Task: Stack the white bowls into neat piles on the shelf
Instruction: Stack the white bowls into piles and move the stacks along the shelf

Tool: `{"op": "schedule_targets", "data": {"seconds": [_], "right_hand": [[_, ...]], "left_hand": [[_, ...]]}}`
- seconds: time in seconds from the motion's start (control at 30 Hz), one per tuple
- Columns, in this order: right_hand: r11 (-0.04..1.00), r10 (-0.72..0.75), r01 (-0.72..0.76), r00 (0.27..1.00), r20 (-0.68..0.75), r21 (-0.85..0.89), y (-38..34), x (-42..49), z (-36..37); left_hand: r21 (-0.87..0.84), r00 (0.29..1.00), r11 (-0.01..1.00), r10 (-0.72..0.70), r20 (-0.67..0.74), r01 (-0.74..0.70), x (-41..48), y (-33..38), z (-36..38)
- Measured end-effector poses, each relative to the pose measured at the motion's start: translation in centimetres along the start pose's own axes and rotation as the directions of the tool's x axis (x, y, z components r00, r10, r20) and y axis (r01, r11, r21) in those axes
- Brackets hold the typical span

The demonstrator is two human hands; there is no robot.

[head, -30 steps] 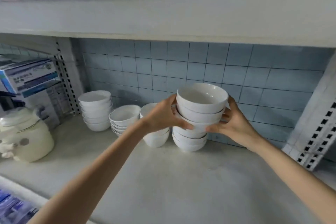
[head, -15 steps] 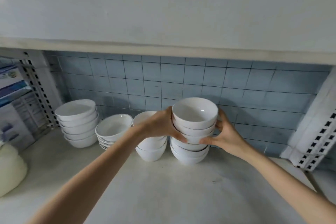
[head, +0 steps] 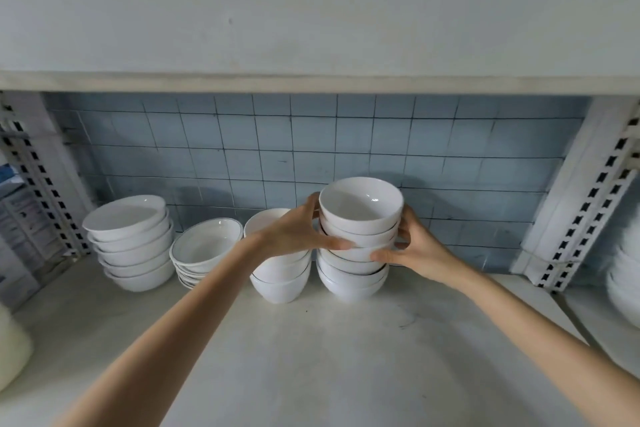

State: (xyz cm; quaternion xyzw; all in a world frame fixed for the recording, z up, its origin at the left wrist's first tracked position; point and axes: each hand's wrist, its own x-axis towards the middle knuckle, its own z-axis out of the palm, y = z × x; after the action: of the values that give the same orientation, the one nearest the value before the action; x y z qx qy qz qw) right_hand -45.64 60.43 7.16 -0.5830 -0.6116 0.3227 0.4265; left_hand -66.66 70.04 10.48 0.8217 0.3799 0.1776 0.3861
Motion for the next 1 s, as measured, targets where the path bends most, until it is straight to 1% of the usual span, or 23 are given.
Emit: {"op": "schedule_targets", "data": {"seconds": [0.17, 0.23, 0.27, 0.33, 0.43, 0.47, 0.5, 0.57, 0.6, 0.67, 0.7, 0.77, 0.83, 0.9, 0.93, 1.0], "right_hand": [[0.994, 0.055, -0.063, 0.995, -0.080, -0.093, -0.5, -1.6, 0.8], [0.988, 0.069, -0.083, 0.992, -0.102, -0.131, -0.8, -2.2, 1.2], [0.984, 0.076, -0.094, 0.990, -0.118, -0.154, -1.0, -2.5, 1.4], [0.969, 0.091, -0.124, 0.983, -0.159, -0.213, -1.6, -3.1, 1.7], [0.924, 0.090, -0.164, 0.971, -0.221, -0.345, -2.5, -4.7, 1.8], [0.891, 0.083, -0.181, 0.966, -0.244, -0.416, -2.9, -5.4, 1.7], [0.836, 0.074, -0.207, 0.960, -0.269, -0.508, -3.2, -6.2, 1.5], [0.674, 0.032, -0.269, 0.941, -0.337, -0.688, -4.1, -8.0, 1.1], [0.595, -0.001, -0.290, 0.932, -0.362, -0.750, -4.3, -9.0, 0.8], [0.457, -0.036, -0.338, 0.917, -0.397, -0.823, -4.8, -11.3, 0.1], [0.401, -0.027, -0.369, 0.910, -0.414, -0.838, -4.9, -12.4, -0.2], [0.310, 0.043, -0.455, 0.884, -0.466, -0.835, -4.6, -14.9, -0.9], [0.255, 0.087, -0.505, 0.862, -0.500, -0.825, -4.1, -16.8, -1.7], [0.223, 0.060, -0.535, 0.842, -0.537, -0.815, -3.7, -19.1, -2.4], [0.221, 0.036, -0.552, 0.828, -0.559, -0.804, -3.5, -20.2, -2.6], [0.249, -0.022, -0.575, 0.801, -0.598, -0.780, -3.1, -22.3, -3.2]], "left_hand": [[-0.046, 0.999, 0.999, 0.027, -0.047, -0.029, -1.2, -0.7, 0.1], [-0.021, 0.996, 0.999, 0.025, -0.085, -0.027, -2.0, -0.7, 0.2], [0.023, 0.993, 0.999, 0.030, -0.112, -0.028, -2.4, -0.7, 0.1], [0.167, 0.984, 0.985, 0.069, -0.165, -0.041, -3.3, -0.9, 0.0], [0.390, 0.970, 0.920, 0.135, -0.203, -0.047, -5.2, -0.6, -0.4], [0.463, 0.964, 0.886, 0.159, -0.213, -0.044, -5.9, -0.5, -0.5], [0.537, 0.956, 0.842, 0.188, -0.227, -0.038, -6.6, -0.4, -0.6], [0.662, 0.934, 0.748, 0.270, -0.236, -0.048, -7.8, -0.7, -0.8], [0.697, 0.927, 0.715, 0.297, -0.231, -0.055, -8.2, -1.0, -0.8], [0.721, 0.917, 0.690, 0.324, -0.232, -0.061, -8.8, -1.2, -1.0], [0.728, 0.909, 0.682, 0.345, -0.233, -0.072, -8.9, -1.4, -1.0], [0.763, 0.884, 0.638, 0.412, -0.222, -0.106, -9.1, -1.6, -0.6], [0.788, 0.886, 0.608, 0.415, -0.207, -0.100, -9.6, -1.5, -0.2], [0.782, 0.892, 0.610, 0.415, -0.179, -0.127, -10.3, -0.8, 0.8], [0.784, 0.890, 0.605, 0.423, -0.170, -0.138, -10.6, -0.6, 1.3], [0.784, 0.892, 0.603, 0.424, -0.156, -0.149, -11.1, 0.0, 2.4]]}}
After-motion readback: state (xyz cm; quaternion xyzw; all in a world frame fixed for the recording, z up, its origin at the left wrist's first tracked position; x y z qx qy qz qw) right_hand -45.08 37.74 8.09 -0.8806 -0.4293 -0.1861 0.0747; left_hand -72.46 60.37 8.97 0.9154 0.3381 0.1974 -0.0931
